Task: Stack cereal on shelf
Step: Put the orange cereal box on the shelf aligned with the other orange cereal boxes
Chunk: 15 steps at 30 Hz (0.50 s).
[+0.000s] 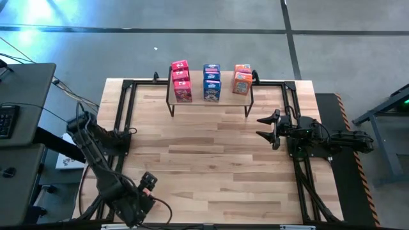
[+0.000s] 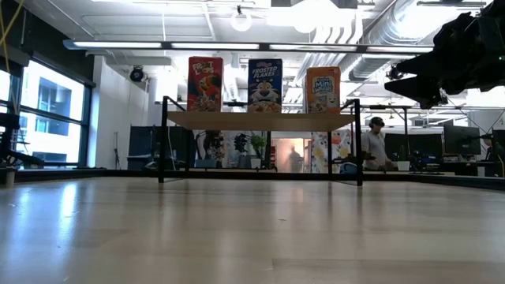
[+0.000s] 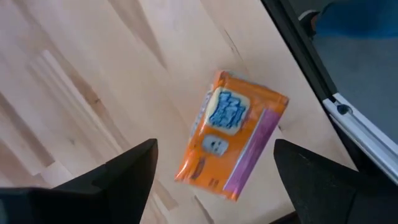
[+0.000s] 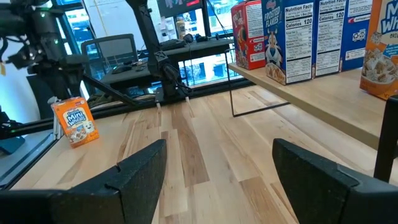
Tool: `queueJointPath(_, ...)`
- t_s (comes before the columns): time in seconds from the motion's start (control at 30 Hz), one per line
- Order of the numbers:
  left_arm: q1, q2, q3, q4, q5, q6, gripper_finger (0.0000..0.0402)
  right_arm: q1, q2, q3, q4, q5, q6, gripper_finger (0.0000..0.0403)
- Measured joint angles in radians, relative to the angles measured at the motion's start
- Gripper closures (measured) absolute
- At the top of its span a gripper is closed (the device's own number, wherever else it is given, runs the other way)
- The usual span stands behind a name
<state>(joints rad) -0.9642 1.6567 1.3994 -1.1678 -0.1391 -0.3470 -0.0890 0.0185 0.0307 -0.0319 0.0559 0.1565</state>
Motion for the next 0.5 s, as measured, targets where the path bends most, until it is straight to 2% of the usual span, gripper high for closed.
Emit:
queueJointPath(0.33,0.000,0.085,0.000,0.018,0.025,0.009,0.0090,0.000,0.000,0.000,0.000,0.000,0.000,0.0118)
queueJointPath(0.5,0.001,0.099,0.000,0.021,0.028,0.013,0.0108,0.000,0.000,0.000,0.000,0.000,0.000,0.0118)
